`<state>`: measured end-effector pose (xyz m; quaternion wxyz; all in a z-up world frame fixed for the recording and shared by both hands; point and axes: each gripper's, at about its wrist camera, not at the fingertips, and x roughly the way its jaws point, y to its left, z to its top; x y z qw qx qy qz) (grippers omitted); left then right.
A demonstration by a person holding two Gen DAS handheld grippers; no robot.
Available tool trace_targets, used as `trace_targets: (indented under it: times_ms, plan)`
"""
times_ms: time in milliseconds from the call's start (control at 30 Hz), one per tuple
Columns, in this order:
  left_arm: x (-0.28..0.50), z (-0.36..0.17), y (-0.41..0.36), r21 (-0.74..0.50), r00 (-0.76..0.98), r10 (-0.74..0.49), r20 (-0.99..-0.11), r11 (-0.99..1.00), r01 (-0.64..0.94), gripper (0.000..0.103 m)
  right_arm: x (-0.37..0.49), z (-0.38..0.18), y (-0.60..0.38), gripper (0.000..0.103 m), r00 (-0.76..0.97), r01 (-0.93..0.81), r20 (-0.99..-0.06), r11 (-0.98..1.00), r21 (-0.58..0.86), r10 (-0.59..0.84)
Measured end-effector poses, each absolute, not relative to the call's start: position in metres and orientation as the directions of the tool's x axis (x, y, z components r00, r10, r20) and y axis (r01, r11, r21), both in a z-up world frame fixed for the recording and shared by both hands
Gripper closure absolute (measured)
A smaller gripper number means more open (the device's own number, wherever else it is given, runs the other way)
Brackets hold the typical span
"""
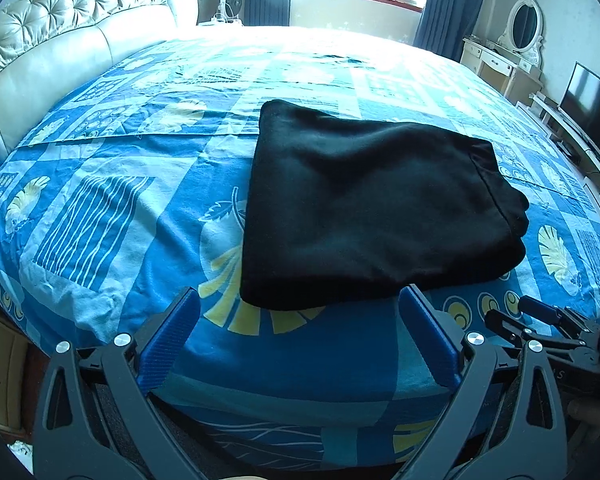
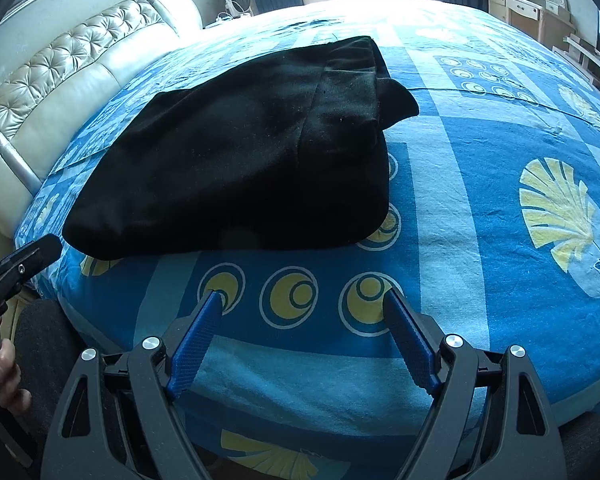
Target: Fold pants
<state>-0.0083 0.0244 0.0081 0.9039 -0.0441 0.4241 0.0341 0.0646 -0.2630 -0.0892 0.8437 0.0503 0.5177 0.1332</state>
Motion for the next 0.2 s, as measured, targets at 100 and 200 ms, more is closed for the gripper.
trace_targets:
  times_ms: [100, 200]
  plan:
    - [0.015, 0.016, 0.054, -0.046, 0.671, 0.068, -0.739, 0.988, -0.150, 0.004, 0.069, -0.073, -0.265, 0.021, 0.454, -0.192, -0.837, 0.951, 0.243, 0.305]
    - [0.056, 0.012, 0.097, 0.010, 0.679, 0.186, -0.710, 0.967, -0.254, 0.003, 0.083, -0.046, -0.278, 0.021, 0.517, -0.197, -0.787, 0.942, 0.272, 0.335]
